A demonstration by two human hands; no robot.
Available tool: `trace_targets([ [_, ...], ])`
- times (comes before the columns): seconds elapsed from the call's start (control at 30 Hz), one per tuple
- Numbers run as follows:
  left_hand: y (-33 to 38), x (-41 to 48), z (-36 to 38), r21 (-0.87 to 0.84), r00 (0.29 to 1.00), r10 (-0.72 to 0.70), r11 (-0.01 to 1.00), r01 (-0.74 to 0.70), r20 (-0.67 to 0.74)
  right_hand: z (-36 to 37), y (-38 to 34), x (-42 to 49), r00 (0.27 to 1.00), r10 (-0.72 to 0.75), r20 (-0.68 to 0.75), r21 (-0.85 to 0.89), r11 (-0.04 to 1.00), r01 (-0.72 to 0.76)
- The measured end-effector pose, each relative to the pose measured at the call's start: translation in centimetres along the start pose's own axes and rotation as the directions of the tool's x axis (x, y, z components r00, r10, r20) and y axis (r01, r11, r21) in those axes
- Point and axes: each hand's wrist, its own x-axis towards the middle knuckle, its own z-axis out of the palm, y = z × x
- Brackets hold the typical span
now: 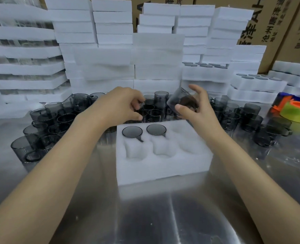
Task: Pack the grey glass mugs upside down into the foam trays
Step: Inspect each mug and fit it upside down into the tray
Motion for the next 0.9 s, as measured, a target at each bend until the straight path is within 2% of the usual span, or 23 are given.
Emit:
trace_targets([
  [0.1,-1.2,0.0,-0.6,0.052,0.993,-0.115,0.992,0.116,-0.020,-1.8,0.9,0.4,0.995,0.084,0.055,-0.193,0.979,-0.072],
  [0.27,-2.3,-0.2,-1.7,0.035,0.975,-0.218,0.975,0.219,-0.043,-3.1,1.7,0.2,0.968,0.186,0.167,-0.338,0.933,-0.121],
  [0.4,-2.5,-0.5,-2.1,-0.012,0.970,-0.240,0.971,0.239,-0.042,-2.6,1.8,0.0,0.949,0.150,0.277,-0.340,0.939,-0.049],
  [0.5,-2.4,-0.6,-2.3,-0.045,0.969,-0.245,0.969,0.244,-0.020,-2.7,2.0,-0.1,0.926,0.192,0.325,-0.349,0.934,-0.071],
  [0.67,-3.0,-0.6,-2.3,0.010,0.959,-0.285,0.958,0.285,-0.008,-2.1,2.2,-0.3,0.935,0.208,0.287,-0.188,0.969,-0.158],
  [0.8,-4.7,-1.0,-3.4,0.044,0.930,-0.368,0.929,0.368,-0.009,-1.6,2.5,-0.6,0.929,0.155,0.335,-0.209,0.974,-0.087],
  [0.9,-6.3,-1.5,-4.6,0.023,0.913,-0.407,0.913,0.407,-0.024,-2.1,2.7,-0.3,0.902,0.179,0.393,-0.218,0.971,-0.098],
])
